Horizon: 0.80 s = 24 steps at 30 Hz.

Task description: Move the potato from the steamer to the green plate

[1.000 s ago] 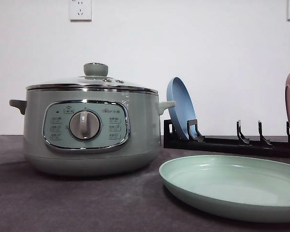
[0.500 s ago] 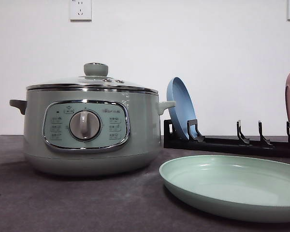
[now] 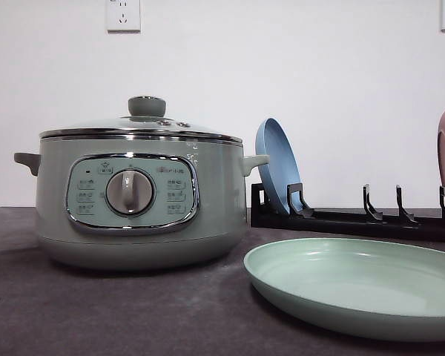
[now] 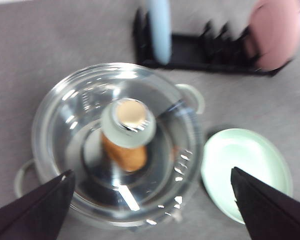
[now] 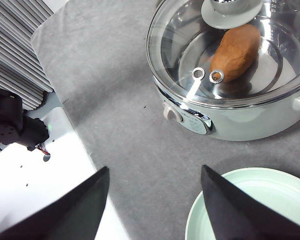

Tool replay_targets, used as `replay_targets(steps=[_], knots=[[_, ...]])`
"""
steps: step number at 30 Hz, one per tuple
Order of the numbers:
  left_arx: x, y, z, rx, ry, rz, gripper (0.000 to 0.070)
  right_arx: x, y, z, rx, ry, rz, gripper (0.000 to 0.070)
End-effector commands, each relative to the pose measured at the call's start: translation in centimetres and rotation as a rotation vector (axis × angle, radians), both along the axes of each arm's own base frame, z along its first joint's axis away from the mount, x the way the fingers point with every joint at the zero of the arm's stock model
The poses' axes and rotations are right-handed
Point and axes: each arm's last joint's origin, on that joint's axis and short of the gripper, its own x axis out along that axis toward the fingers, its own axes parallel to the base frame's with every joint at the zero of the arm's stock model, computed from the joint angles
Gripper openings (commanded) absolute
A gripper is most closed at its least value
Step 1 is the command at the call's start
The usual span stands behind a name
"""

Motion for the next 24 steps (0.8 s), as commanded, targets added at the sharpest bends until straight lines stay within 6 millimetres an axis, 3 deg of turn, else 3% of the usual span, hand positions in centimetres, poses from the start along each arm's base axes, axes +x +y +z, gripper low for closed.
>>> replay_targets(steps=[1,6,12,24], knots=[[1.5,-0.9,0.6,0.03,-0.008,-0.015,0.0636,0.2,0.3,0.2,0.0,-0.019,0.016,0.0363],[4.8,-3.3,0.2,0.092,0.032,-0.03,0.0635,0.2,0.3,0.2,0.0,-0.018,0.016,0.0363],[7.7,-6.0,-1.9,0.183,0.082,-0.043,0.0634,0.2,0.3,0.1,-0.006,-0.015,0.017,0.0363],[10.8,-9.2,-6.6,0.293,0.185,-0.066,0.063,0.1,0.2,0.0,-0.03,-0.016,0.002,0.0363]])
